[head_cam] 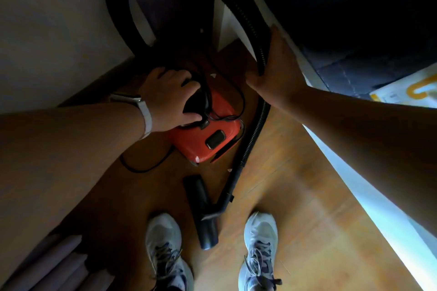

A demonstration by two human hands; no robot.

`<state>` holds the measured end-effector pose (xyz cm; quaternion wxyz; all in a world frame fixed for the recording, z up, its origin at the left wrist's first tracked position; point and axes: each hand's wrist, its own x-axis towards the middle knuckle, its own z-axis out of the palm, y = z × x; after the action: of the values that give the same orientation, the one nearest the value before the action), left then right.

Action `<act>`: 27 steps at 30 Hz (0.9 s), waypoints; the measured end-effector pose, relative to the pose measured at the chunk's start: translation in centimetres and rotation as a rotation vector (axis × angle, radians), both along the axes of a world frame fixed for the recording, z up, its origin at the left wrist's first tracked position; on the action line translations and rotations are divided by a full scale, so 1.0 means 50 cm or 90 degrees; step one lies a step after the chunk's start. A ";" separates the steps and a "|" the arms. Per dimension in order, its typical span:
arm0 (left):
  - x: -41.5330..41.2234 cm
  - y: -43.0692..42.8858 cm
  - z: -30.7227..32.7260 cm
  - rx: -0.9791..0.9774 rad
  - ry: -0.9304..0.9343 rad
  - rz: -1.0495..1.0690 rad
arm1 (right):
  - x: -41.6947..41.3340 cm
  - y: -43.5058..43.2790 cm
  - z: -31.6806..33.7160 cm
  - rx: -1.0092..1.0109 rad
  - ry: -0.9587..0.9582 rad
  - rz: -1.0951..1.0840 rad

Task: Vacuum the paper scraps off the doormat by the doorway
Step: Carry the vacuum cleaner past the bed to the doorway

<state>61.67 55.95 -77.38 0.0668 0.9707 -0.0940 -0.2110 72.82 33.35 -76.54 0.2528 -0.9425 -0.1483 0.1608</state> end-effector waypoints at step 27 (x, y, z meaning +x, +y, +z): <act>0.086 0.024 -0.062 -0.011 -0.140 -0.355 | -0.091 0.010 -0.128 0.062 0.209 -0.074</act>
<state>65.95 57.13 -80.49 0.0042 0.9237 -0.3658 -0.1139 68.25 33.87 -82.96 0.3275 -0.8972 -0.0581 0.2907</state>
